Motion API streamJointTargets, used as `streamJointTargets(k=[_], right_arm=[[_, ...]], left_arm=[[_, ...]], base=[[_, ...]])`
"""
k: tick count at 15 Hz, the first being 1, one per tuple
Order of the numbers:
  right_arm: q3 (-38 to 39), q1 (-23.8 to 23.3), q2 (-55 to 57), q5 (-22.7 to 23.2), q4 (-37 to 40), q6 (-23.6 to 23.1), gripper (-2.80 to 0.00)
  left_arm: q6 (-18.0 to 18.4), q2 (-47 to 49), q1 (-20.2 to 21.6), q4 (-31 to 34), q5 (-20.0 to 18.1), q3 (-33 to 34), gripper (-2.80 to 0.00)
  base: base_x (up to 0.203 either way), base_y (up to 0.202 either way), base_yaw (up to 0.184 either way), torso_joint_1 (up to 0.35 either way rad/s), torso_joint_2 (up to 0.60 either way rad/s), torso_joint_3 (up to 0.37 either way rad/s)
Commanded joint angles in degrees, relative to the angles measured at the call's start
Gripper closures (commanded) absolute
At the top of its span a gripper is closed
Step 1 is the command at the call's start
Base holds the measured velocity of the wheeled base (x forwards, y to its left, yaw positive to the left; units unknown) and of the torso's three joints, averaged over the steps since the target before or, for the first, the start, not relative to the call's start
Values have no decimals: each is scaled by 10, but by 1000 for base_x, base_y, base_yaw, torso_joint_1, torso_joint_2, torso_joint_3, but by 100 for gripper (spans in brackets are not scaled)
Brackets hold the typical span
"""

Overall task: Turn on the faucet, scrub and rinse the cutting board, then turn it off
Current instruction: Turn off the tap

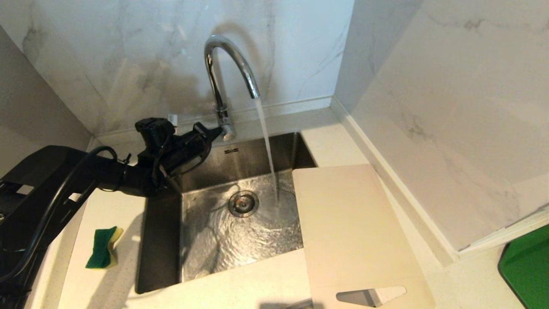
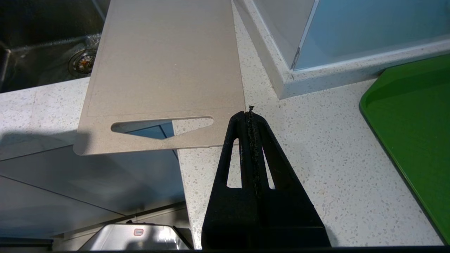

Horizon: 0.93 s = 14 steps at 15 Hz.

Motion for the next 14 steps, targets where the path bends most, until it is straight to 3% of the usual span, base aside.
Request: streamJointTargets(k=[1, 14], right_arm=[[1, 0, -1, 0, 0, 0, 0], [1, 0, 0, 0, 0, 0, 0]], left_arm=[[-3, 6, 4, -3, 0, -9, 0], [-11, 13, 22, -2, 9, -32, 0]], base=[[0, 0, 0, 0, 0, 0], [0, 0, 0, 0, 0, 0]])
